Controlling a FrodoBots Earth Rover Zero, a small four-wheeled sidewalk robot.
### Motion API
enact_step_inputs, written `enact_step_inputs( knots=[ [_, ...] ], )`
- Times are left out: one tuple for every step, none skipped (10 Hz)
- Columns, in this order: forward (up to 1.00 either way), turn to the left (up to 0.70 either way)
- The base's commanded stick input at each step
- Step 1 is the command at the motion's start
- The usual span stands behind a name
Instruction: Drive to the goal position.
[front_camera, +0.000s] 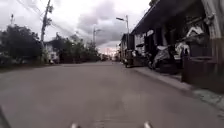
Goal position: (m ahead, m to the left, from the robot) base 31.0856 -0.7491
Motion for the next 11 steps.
enact_step_inputs(
  knots=[
    [0.7,0.04],
    [0.7,0.08],
    [0.7,0.05],
    [0.7,0.06],
    [0.7,0.12],
    [0.7,-0.16],
    [0.7,-0.35],
    [0.7,-0.35],
    [0.7,0.03],
    [0.7,0.12],
    [0.7,0.0]
  ],
)
